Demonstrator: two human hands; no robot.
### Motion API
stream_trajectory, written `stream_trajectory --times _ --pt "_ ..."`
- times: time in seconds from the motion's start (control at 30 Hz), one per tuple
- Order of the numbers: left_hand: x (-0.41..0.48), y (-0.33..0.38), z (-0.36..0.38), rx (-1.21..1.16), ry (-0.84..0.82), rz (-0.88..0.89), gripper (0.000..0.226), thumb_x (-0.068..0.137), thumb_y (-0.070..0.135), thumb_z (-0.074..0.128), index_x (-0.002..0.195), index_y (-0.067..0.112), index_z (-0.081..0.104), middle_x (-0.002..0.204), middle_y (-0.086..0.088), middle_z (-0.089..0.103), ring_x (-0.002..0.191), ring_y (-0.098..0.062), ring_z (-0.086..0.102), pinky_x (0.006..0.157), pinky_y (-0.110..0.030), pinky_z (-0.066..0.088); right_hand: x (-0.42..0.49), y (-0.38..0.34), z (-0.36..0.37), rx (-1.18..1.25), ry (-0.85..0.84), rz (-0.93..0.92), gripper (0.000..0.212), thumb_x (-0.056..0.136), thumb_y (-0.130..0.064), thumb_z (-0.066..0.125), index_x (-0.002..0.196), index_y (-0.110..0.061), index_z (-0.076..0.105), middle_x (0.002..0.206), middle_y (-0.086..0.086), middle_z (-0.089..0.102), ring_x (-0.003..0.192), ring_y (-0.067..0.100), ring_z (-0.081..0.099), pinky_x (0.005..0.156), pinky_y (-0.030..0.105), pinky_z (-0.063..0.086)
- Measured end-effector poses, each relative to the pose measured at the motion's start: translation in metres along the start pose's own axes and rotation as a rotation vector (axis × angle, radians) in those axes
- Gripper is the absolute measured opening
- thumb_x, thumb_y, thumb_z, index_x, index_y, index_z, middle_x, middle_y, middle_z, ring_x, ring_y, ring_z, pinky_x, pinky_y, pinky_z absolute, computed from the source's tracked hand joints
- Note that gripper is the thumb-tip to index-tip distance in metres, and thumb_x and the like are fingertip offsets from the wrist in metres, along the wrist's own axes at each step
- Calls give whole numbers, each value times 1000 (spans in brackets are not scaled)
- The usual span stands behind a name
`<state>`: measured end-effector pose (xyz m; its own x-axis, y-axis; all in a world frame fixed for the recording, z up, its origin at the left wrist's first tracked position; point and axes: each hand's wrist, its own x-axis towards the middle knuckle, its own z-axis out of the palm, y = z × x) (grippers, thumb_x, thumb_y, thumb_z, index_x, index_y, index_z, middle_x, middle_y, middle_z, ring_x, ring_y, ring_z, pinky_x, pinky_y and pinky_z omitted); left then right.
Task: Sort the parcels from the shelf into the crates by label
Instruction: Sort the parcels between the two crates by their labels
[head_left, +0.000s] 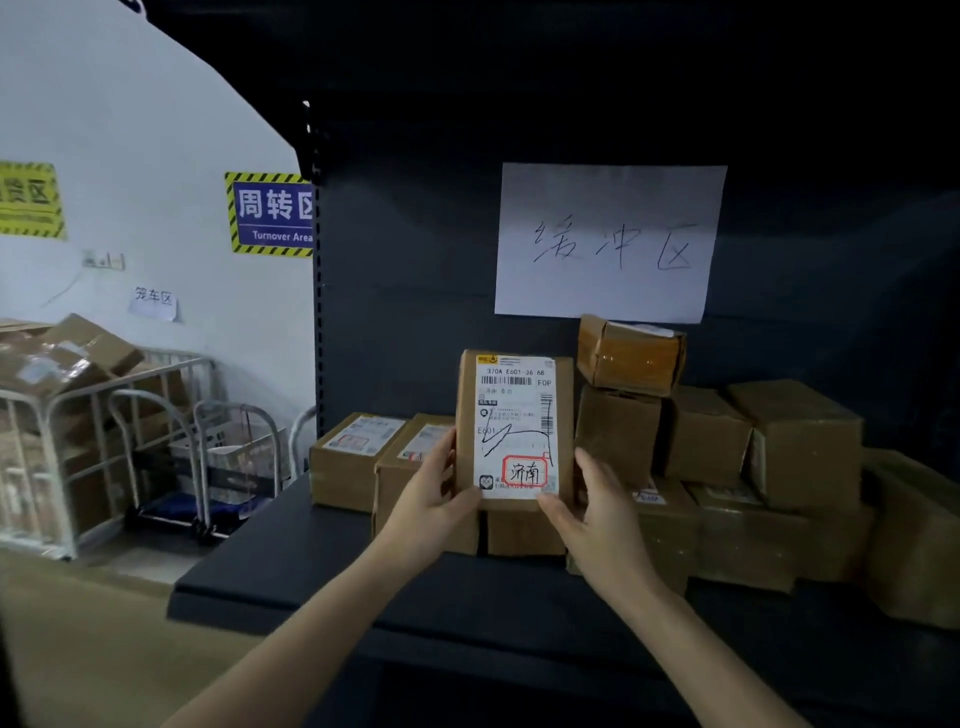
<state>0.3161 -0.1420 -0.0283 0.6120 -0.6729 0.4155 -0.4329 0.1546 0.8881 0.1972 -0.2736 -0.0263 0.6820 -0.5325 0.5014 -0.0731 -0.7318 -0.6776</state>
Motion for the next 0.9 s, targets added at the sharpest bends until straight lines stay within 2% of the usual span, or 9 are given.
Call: stream_trajectory --times 0.1,0.33,0.47,0.6,0.63,0.73,0.9 --pt "-17 -7 0 21 -10 -20 64 89 1 55 141 28 28 127 19 52 122 -1 48 102 -23 42 -15 3 1 -1 -24 -6 65 89 -25 60 144 -15 28 139 -2 42 129 10 37 104 22 32" --pt "-42 -26 -1 136 -6 -86 68 85 -4 58 143 19 30 133 7 53 123 -6 49 93 -15 46 -41 11 11 18 -67 47 66 86 -21 64 143 -15 31 136 0 43 126 12 42 105 29 39" --pt "-54 -42 1 234 -9 -140 69 83 -3 62 140 23 32 127 7 55 119 -7 52 95 -20 47 -56 22 21 -21 -102 82 64 85 -19 65 141 -13 34 134 3 44 124 14 43 98 19 34" --pt "-61 -52 7 292 1 -200 71 83 -4 61 141 24 31 121 9 54 115 -5 50 76 -3 45 -64 29 29 -29 -126 113 63 85 -15 64 140 -13 34 134 5 44 124 15 45 95 16 32" --pt "-61 -53 8 304 6 -205 71 83 -4 61 141 25 31 121 9 54 116 -6 50 77 -4 45 -64 30 30 -33 -131 120 64 86 -14 64 141 -13 32 135 5 43 125 16 44 96 17 32" --pt "-58 -56 10 342 7 -216 71 84 -3 60 141 25 30 125 8 54 120 -7 48 93 -17 44 -62 32 32 -46 -143 133 64 86 -14 63 142 -15 31 137 5 42 126 16 43 101 21 34" --pt "-57 -55 9 352 -30 -261 76 84 2 62 144 27 23 128 7 54 124 -14 48 103 -33 44 -61 35 28 -78 -184 141 65 85 -17 65 142 -18 32 138 4 43 127 17 43 104 27 35"
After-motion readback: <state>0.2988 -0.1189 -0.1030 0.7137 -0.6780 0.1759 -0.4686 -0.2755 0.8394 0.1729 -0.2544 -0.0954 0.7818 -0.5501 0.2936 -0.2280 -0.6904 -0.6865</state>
